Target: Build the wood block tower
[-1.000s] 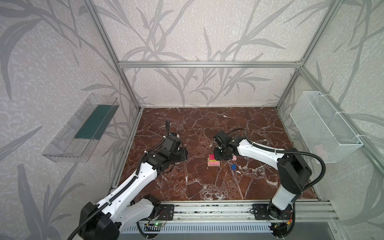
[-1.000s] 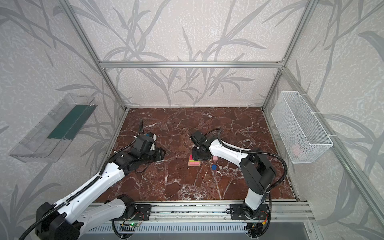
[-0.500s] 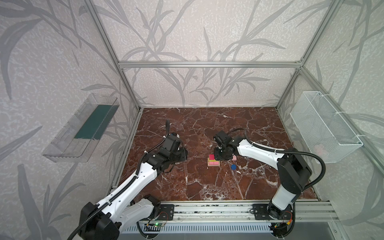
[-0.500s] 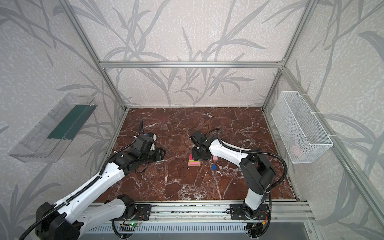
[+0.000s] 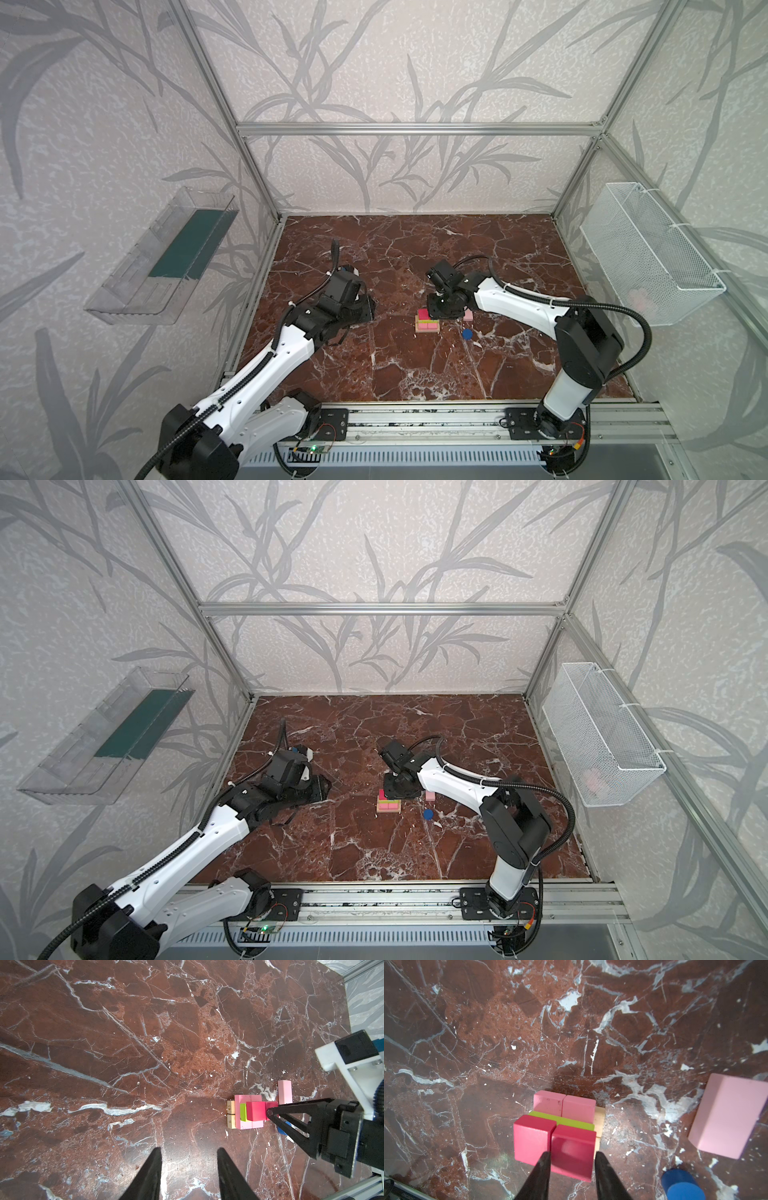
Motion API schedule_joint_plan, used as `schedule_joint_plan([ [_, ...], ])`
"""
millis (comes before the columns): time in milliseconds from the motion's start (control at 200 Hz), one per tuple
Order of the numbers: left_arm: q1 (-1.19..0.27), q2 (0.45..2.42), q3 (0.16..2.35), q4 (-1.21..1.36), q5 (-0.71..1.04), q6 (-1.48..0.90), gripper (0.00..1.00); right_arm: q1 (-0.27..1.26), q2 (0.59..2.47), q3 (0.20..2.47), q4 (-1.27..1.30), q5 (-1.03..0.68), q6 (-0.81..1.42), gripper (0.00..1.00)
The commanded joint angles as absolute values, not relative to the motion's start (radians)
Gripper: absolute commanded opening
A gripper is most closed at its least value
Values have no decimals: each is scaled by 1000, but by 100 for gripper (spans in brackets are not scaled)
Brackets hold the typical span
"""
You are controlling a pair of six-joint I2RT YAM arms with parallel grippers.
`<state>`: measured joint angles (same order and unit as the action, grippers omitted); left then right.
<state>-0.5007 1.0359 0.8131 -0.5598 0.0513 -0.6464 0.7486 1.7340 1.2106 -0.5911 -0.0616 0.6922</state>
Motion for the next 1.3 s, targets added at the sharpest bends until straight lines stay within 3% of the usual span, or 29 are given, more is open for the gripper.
schedule_joint_plan([
  [0, -499, 1037, 801, -550, 47, -644, 43, 746, 1745, 1235, -598, -64, 699, 39],
  [1000, -505, 1077, 824, -535, 89, -654, 43, 743, 1593, 1185, -601, -25, 700, 45],
  [1295, -546, 1157, 859, -490, 122, -678, 53, 711, 1491, 1062, -486, -52, 692, 50],
])
